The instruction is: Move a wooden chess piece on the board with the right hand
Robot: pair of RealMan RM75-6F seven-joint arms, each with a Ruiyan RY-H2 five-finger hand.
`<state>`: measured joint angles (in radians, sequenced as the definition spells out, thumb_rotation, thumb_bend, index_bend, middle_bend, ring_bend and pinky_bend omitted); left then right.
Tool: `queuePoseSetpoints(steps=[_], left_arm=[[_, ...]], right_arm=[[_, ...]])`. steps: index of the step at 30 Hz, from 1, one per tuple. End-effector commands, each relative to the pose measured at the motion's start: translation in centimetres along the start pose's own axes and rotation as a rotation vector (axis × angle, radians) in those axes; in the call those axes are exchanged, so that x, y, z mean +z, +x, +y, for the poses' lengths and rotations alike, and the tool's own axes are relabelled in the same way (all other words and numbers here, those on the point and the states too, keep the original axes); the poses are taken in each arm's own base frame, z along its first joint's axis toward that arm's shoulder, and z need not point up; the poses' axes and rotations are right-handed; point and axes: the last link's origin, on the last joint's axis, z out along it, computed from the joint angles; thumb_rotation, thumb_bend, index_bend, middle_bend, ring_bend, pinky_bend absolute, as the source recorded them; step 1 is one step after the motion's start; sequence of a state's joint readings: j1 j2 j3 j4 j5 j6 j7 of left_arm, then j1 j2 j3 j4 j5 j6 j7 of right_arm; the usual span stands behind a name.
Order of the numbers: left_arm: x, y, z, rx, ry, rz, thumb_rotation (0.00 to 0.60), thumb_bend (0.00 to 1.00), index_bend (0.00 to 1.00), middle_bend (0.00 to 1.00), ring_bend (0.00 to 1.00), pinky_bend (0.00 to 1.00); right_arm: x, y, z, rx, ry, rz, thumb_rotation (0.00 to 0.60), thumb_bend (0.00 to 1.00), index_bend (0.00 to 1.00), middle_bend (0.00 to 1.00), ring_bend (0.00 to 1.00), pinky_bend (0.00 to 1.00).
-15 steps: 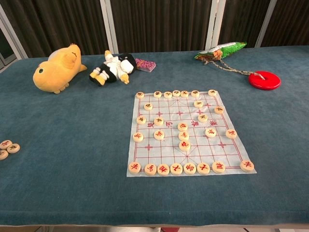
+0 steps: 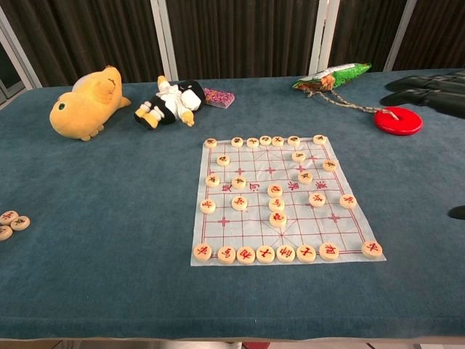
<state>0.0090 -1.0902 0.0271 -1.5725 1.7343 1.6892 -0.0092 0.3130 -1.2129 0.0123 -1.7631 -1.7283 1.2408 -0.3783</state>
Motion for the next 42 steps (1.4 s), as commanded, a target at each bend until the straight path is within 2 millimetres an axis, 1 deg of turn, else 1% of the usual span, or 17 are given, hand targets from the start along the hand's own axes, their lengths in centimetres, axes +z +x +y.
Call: queuePoseSetpoints(steps=[1,2,3,5,7,9,13,15,17,22,24,28,33,42], left_arm=[[0.0,0.2,-0.1,-0.004,0.002,0.006,0.6,0.37,0.0,0.0,0.0,0.02],[0.0,0.3,-0.2,-0.007,0.008,0.015,0.6,0.37,0.0,0.0,0.0,0.02],[0.0,0.5,-0.3,-0.009,0.011,0.024,0.6,0.36,0.0,0.0,0.0,0.02],[-0.2,0.9,-0.5,-0.014,0.018,0.04,0.6,0.36,0.0,0.0,0.0,0.02],[-0.3,1.2,-0.6,-0.019,0.022,0.052,0.6,0.36,0.0,0.0,0.0,0.02],[-0.4,1.3,-0.8,-0.025,0.02,0.055,0.6,0.36,0.0,0.0,0.0,0.02],[-0.3,1.4,-1.0,-0.036,0.01,0.055,0.6,0.36,0.0,0.0,0.0,0.02],[-0.3,1.5,-1.1,-0.042,0.012,0.058,0.6,0.36,0.0,0.0,0.0,0.02],[-0.3,1.7,-1.2,-0.046,0.015,0.064,0.6,0.36,0.0,0.0,0.0,0.02],[-0.3,1.7,-1.3,-0.051,0.014,0.068,0.6,0.36,0.0,0.0,0.0,0.02],[-0.3,1.7,-1.3,-0.049,0.015,0.066,0.6,0.36,0.0,0.0,0.0,0.02],[-0.2,1.7,-1.3,-0.038,0.023,0.075,0.6,0.36,0.0,0.0,0.0,0.02],[-0.1,1.6,-1.3,-0.033,0.029,0.077,0.6,0.36,0.0,0.0,0.0,0.02],[-0.1,1.5,-1.2,-0.033,0.025,0.072,0.6,0.36,0.0,0.0,0.0,0.02]], right_arm=[[6.9,0.9,-1.0,-0.06,0.061,-0.061,0.6,0.19,0.24,0.0,0.0,0.0],[8.4,0.8,-1.4,-0.058,0.07,-0.073,0.6,0.19,0.27,0.0,0.0,0.0],[9.5,0.8,-1.7,-0.05,0.079,-0.08,0.6,0.21,0.3,0.0,0.0,0.0],[11.5,0.5,-2.2,-0.041,0.092,-0.091,0.6,0.27,0.37,0.0,0.0,0.0],[13.4,-0.1,-2.9,-0.047,0.111,-0.102,0.6,0.31,0.41,0.0,0.0,0.0],[14.9,-0.7,-3.6,-0.066,0.127,-0.108,0.6,0.34,0.44,0.0,0.0,0.0],[16.5,-2.1,-4.9,-0.094,0.159,-0.134,0.6,0.35,0.49,0.0,0.0,0.0],[16.9,-2.7,-5.2,-0.116,0.166,-0.145,0.6,0.36,0.51,0.0,0.0,0.0],[17.2,-3.3,-5.5,-0.145,0.177,-0.149,0.6,0.36,0.51,0.0,0.0,0.0],[17.2,-4.2,-5.7,-0.189,0.191,-0.153,0.6,0.36,0.52,0.0,0.0,0.0],[17.3,-4.4,-5.8,-0.206,0.198,-0.153,0.6,0.37,0.53,0.0,0.0,0.0],[17.6,-4.7,-5.9,-0.252,0.219,-0.148,0.6,0.41,0.55,0.01,0.0,0.0],[17.7,-5.4,-5.9,-0.284,0.226,-0.165,0.6,0.41,0.57,0.01,0.0,0.0],[17.9,-6.2,-6.1,-0.301,0.227,-0.175,0.6,0.41,0.57,0.02,0.0,0.0]])
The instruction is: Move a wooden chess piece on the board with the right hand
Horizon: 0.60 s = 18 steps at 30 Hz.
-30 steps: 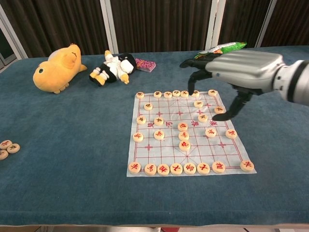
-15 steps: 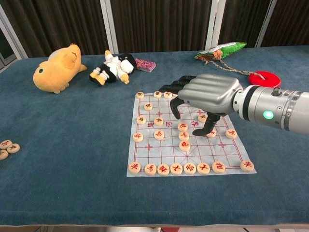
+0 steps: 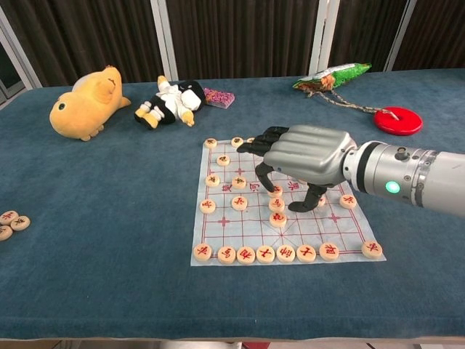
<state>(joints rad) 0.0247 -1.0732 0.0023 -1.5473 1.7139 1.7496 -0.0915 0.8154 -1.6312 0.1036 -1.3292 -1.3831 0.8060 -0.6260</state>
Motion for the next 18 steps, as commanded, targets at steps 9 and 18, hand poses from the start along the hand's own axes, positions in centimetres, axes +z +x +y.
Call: queuePoseSetpoints(steps=[9,18], left_arm=[[0.1,0.0,-0.1,0.003,0.005,-0.001,0.6,0.36,0.0,0.0,0.0,0.02],[0.1,0.1,-0.2,0.0,0.008,-0.002,0.6,0.36,0.0,0.0,0.0,0.02]], right_arm=[[0.9,-0.3,-0.3,-0.005,0.001,-0.023,0.6,0.43,0.58,0.03,0.0,0.0],[1.6,-0.6,-1.1,-0.008,0.012,-0.037,0.6,0.45,0.58,0.03,0.0,0.0]])
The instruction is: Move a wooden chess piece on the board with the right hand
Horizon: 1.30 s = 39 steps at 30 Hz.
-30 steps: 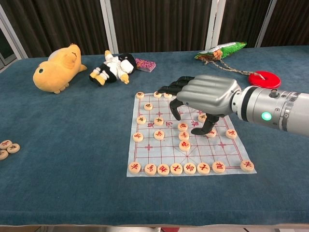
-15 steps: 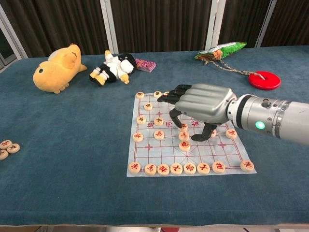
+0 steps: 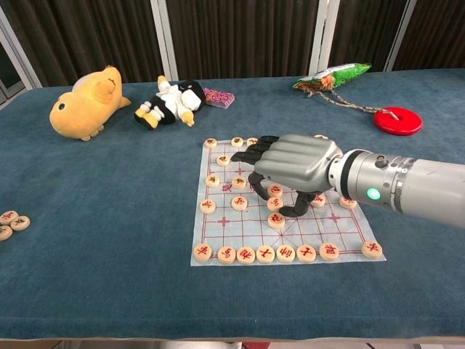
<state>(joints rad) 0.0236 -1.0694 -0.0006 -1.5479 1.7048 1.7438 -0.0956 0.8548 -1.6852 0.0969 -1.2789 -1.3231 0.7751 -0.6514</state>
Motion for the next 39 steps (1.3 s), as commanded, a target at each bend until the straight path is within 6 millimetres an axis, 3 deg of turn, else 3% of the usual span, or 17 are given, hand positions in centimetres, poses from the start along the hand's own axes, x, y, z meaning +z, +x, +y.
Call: queuePoseSetpoints(steps=[1,19,27,33,39], left_arm=[[0.0,0.0,0.0,-0.001,0.0,0.0,0.6,0.36,0.0,0.0,0.0,0.02],[0.0,0.0,0.0,0.004,-0.001,-0.002,0.6,0.36,0.0,0.0,0.0,0.02],[0.0,0.0,0.1,0.004,-0.003,0.0,0.6,0.36,0.0,0.0,0.0,0.02],[0.0,-0.3,0.3,0.01,-0.012,-0.008,0.6,0.36,0.0,0.0,0.0,0.02],[0.1,-0.4,0.4,0.013,-0.017,-0.011,0.6,0.36,0.0,0.0,0.0,0.02]], right_arm=[[0.1,-0.1,-0.1,-0.006,0.003,-0.004,0.6,0.45,0.58,0.03,0.0,0.0],[-0.4,0.3,0.3,0.008,-0.021,0.0,0.6,0.45,0.63,0.06,0.0,0.0],[-3.6,0.8,1.3,0.004,-0.03,0.048,0.6,0.45,0.64,0.06,0.0,0.0],[-6.1,0.0,1.6,0.02,-0.028,0.041,0.6,0.45,0.63,0.06,0.0,0.0],[-7.2,-1.2,1.7,0.023,-0.028,0.03,0.6,0.45,0.63,0.06,0.0,0.0]])
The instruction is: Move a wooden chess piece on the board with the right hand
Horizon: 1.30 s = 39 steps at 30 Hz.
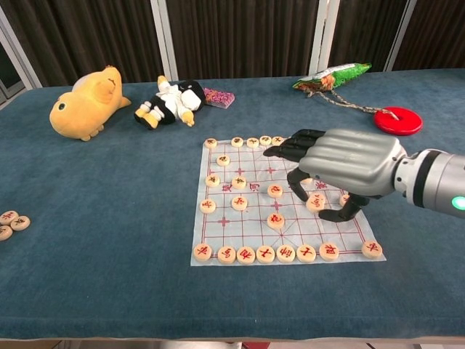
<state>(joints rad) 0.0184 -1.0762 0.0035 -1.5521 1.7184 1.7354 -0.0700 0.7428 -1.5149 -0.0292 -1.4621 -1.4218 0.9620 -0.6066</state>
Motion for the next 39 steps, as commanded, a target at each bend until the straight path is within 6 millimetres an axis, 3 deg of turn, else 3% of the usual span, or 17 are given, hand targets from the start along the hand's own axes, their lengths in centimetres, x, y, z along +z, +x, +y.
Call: queuePoseSetpoints(steps=[1,12,17,28,31,34,39], left_arm=[[0.0,-0.1,0.1,0.002,-0.003,-0.002,0.6,0.36,0.0,0.0,0.0,0.02],[0.2,0.0,0.0,-0.005,-0.002,-0.001,0.6,0.36,0.0,0.0,0.0,0.02],[0.2,0.0,-0.1,-0.008,-0.004,-0.003,0.6,0.36,0.0,0.0,0.0,0.02],[0.3,-0.1,0.0,-0.006,-0.008,-0.009,0.6,0.36,0.0,0.0,0.0,0.02],[0.3,-0.1,-0.1,-0.005,-0.003,-0.006,0.6,0.36,0.0,0.0,0.0,0.02],[0.3,0.0,-0.1,-0.004,-0.001,-0.003,0.6,0.36,0.0,0.0,0.0,0.02],[0.1,0.1,0.3,0.007,-0.02,0.01,0.6,0.36,0.0,0.0,0.0,0.02]], right_arm=[[-0.2,-0.7,0.1,0.013,-0.004,-0.015,0.6,0.45,0.63,0.06,0.0,0.0],[0.8,-1.9,-0.1,0.03,-0.006,-0.04,0.6,0.45,0.62,0.06,0.0,0.0],[0.8,-2.0,-0.2,0.031,-0.009,-0.048,0.6,0.45,0.55,0.06,0.0,0.0],[-0.1,-1.0,0.5,0.065,-0.038,-0.005,0.6,0.45,0.47,0.06,0.0,0.0],[-1.7,0.4,1.2,0.133,-0.072,0.072,0.6,0.45,0.42,0.06,0.0,0.0],[-5.0,1.9,2.5,0.217,-0.148,0.175,0.6,0.45,0.31,0.06,0.0,0.0],[-15.1,1.5,3.6,0.349,-0.403,0.181,0.6,0.44,0.03,0.0,0.0,0.0]])
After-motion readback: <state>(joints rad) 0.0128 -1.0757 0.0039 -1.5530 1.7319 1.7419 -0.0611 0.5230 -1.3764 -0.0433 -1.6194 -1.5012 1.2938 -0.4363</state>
